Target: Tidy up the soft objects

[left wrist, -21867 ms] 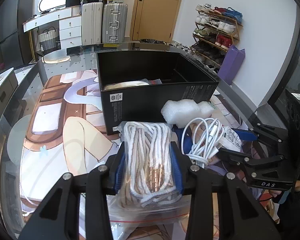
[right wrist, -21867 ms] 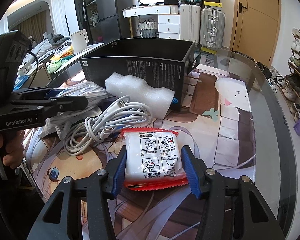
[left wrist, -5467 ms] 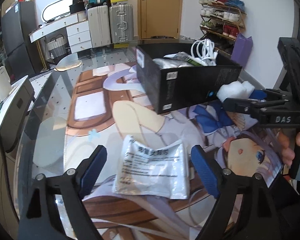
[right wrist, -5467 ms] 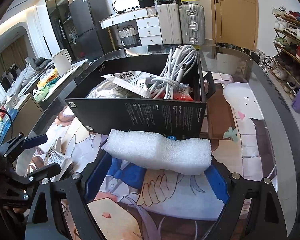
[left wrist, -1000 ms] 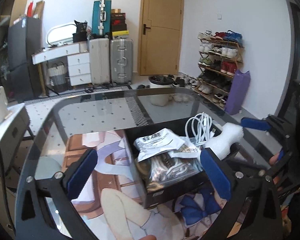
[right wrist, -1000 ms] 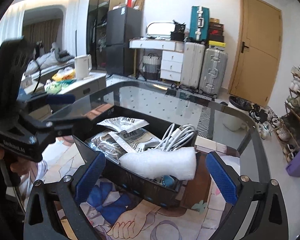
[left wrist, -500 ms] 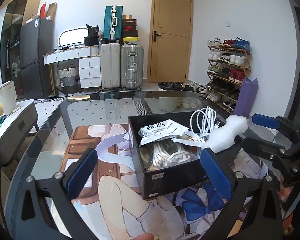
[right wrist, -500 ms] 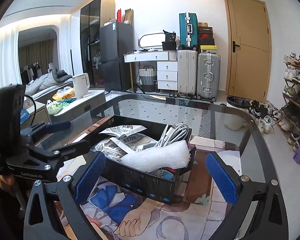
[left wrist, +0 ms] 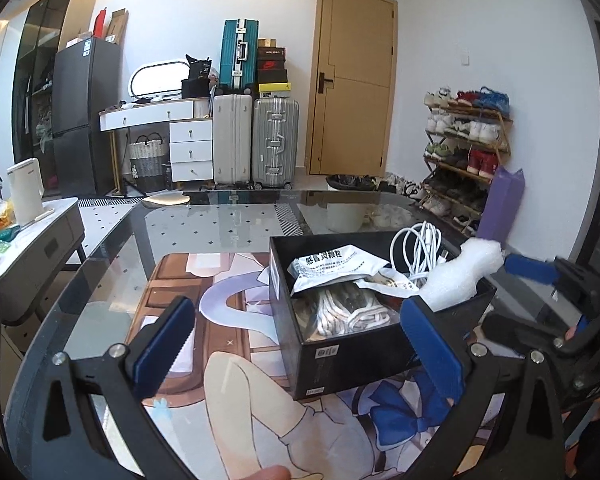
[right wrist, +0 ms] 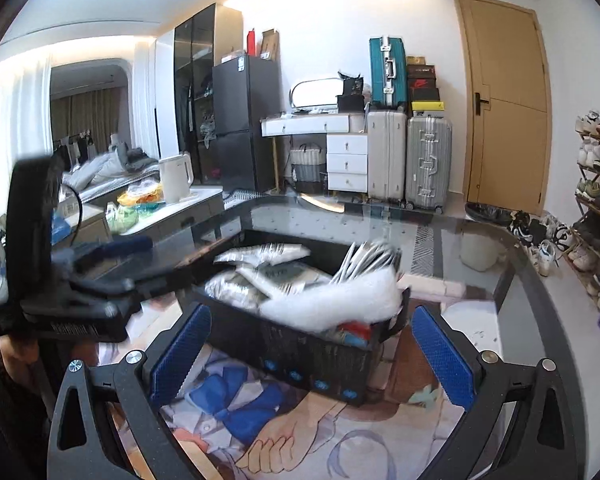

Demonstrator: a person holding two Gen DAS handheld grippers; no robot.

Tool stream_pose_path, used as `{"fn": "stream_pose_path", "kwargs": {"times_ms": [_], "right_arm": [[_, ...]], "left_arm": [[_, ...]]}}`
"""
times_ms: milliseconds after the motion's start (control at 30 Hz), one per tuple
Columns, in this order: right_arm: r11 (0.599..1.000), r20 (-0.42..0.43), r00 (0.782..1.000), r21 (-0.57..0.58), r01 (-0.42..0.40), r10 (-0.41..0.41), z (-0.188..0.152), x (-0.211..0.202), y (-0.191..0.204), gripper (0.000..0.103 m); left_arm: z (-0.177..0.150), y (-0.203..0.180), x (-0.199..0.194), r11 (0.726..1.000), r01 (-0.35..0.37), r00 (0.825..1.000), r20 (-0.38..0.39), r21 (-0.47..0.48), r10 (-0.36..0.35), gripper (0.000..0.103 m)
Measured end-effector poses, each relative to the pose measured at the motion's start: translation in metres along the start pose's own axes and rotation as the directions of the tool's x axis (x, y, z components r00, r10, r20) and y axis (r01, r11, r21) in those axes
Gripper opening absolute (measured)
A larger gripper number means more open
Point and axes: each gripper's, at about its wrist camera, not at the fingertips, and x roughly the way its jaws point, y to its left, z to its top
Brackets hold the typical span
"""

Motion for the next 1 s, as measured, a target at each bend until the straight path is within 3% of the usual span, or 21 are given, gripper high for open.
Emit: {"fn": "stream_pose_path", "kwargs": {"times_ms": [233,1000], "right_arm": [[1.0,0.044,0.999,-0.014,0.006,-0.005,0.0,-0.008,0.004,0.102],[1.0,0.058,0.998,0.015,0.002,-0.003,-0.003,-0.016,-0.004,0.102]], "left_arm": [[-0.001,0.0,0.0,1.0,-0.001,1.0,0.004,-0.006,0.001,0.103],[-0.002,0.0,-0.002,1.0,-0.001,1.0,0.002,-0.02,0.001,0.103]]}}
